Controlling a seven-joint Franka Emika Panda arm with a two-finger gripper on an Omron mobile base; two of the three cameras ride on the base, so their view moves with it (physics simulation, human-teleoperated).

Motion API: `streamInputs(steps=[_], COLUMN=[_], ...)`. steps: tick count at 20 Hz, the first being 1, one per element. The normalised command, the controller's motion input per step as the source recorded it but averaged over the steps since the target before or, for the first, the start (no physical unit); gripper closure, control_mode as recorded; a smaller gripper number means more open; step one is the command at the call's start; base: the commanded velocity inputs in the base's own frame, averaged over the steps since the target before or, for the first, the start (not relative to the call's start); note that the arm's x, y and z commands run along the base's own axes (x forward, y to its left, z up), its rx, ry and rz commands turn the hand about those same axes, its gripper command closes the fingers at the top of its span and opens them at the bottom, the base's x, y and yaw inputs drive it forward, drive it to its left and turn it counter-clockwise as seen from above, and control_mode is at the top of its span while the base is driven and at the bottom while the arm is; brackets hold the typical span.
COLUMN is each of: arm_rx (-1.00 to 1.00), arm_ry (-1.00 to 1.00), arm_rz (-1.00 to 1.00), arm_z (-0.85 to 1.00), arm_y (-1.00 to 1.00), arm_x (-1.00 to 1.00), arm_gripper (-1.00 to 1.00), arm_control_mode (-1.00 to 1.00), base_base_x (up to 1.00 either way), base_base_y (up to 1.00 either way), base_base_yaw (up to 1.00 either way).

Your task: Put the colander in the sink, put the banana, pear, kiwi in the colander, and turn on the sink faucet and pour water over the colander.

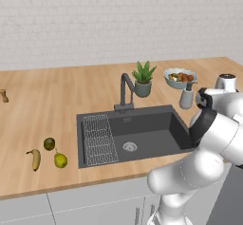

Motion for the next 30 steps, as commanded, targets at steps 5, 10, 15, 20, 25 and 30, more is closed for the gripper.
streamInputs(steps=[5,10,15,20,25,30], arm_rx=[0.0,0.0,0.0,0.0,0.0,0.0], arm_ry=[0.0,0.0,0.04,0.02,0.0,0.0], arm_rz=[0.01,0.05,0.14,0.07,0.03,0.02], arm_z=[-0.04,-0.05,-0.15,-0.14,-0.13,-0.17], arm_y=[-0.07,-0.01,-0.17,-0.06,0.0,-0.01], arm_x=[0.28,0.38,0.21,0.0,0.0,0.01], arm_gripper=[-1.0,-1.0,-1.0,-1.0,-1.0,-1.0], arm_control_mode=[-1.0,-1.0,-1.0,-1.0,-1.0,-1.0], base_base_x=[0.0,0.0,0.0,0.0,0.0,0.0], base_base_y=[0.0,0.0,0.0,0.0,0.0,0.0], base_base_yaw=[0.0,0.0,0.0,0.0,0.0,0.0])
